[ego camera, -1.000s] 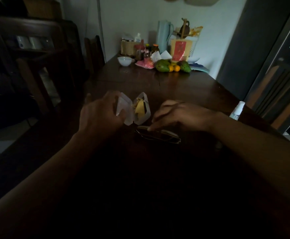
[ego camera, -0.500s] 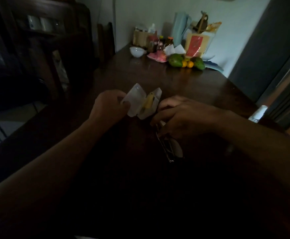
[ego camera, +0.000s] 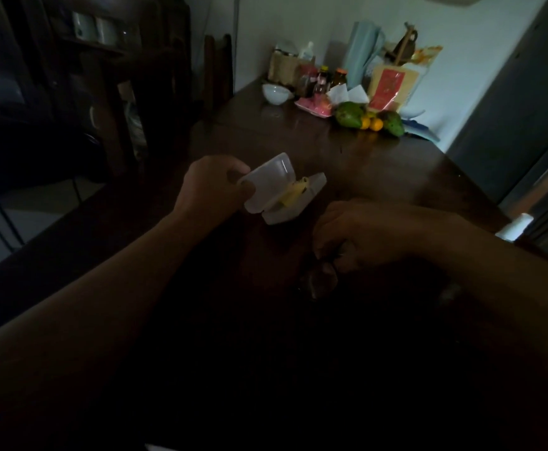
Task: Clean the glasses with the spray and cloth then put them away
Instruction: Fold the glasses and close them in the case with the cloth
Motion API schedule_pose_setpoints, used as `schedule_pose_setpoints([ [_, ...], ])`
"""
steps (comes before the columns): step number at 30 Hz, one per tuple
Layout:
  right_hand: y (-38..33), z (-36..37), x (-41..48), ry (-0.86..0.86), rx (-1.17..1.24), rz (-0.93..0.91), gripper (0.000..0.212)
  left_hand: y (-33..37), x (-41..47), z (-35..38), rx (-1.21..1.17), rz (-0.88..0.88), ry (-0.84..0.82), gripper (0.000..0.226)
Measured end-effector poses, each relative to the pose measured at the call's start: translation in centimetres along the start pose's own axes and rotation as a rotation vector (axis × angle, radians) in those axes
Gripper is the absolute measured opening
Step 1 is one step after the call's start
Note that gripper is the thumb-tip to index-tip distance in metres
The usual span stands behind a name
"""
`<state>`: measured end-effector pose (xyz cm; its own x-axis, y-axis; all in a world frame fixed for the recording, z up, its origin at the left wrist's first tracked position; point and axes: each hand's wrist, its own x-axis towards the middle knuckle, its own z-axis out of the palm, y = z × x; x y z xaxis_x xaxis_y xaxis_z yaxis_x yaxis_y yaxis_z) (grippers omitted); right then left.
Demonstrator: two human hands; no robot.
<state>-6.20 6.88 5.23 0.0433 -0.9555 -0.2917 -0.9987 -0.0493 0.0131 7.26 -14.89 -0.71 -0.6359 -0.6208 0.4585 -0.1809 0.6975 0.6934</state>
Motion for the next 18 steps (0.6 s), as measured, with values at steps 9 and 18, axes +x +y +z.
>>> schedule_pose_setpoints([
  [9,0.7,-0.3,1.0,-0.183,0.081,0.204,0.019,1.6,-0.7,-0.4,-0.077,0.101,-0.005,0.029],
  [18,0.8,-0.7,0.0,-0.08,0.09,0.207,0.018,2.0,-1.2,-0.6,-0.108,0.134,-0.02,0.03],
])
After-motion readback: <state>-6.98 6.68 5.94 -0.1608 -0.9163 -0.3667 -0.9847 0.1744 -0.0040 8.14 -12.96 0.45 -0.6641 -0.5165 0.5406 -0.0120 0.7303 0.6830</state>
